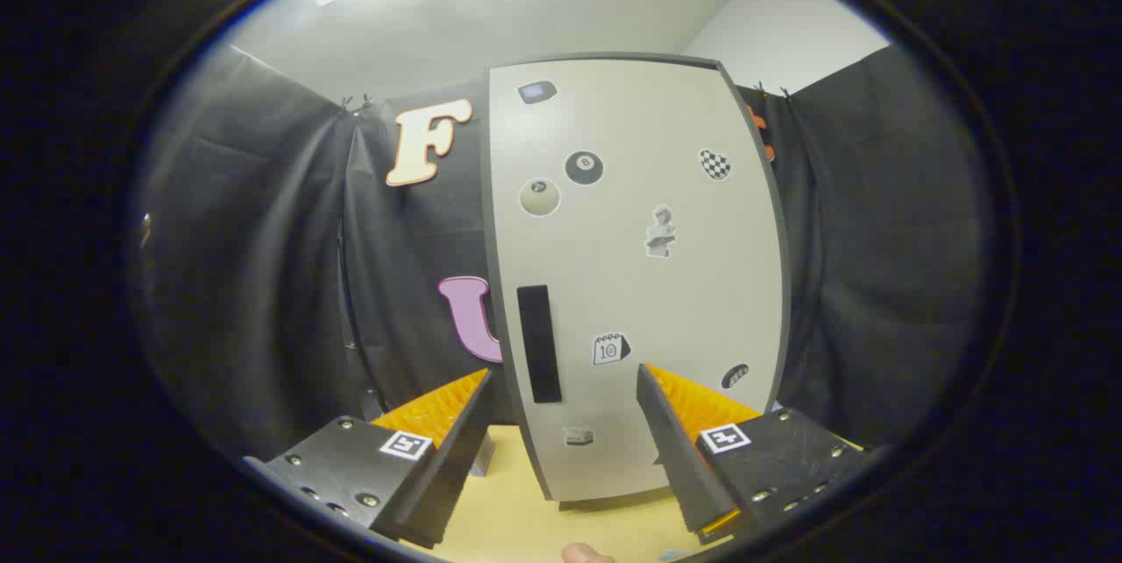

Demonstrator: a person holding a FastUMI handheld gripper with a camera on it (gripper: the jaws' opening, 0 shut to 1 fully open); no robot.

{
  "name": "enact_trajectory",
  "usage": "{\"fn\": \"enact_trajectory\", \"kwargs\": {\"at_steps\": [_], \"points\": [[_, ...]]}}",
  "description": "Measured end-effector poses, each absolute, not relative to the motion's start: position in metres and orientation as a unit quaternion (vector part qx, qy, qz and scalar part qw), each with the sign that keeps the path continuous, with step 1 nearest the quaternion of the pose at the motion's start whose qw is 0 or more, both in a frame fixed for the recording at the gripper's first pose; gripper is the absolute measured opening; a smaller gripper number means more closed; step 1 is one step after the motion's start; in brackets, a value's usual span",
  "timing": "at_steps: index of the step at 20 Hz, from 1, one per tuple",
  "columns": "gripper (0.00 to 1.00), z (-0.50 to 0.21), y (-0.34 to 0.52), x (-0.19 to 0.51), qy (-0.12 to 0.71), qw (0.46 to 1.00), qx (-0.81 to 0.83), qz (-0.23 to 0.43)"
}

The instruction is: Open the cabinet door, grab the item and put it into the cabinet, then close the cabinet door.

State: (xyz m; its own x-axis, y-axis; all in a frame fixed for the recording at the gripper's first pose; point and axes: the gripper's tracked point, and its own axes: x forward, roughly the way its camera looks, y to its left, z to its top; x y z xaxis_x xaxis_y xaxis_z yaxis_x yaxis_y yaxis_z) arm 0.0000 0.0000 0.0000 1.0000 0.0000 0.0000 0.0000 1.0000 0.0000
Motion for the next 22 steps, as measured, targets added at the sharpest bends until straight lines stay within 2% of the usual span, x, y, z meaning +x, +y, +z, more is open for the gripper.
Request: {"fn": "enact_trajectory", "kwargs": {"at_steps": [6, 15, 19, 22], "points": [[0.95, 0.012, 0.001, 0.024, -0.006, 1.0, 0.009, 0.014], [0.96, -0.013, 0.021, 0.064, 0.008, 0.999, -0.024, 0.038], [0.95, -0.023, 0.026, 0.087, 0.016, 0.999, -0.024, 0.027], [0.81, -0.029, 0.027, 0.108, 0.024, 0.999, -0.015, 0.017]]}}
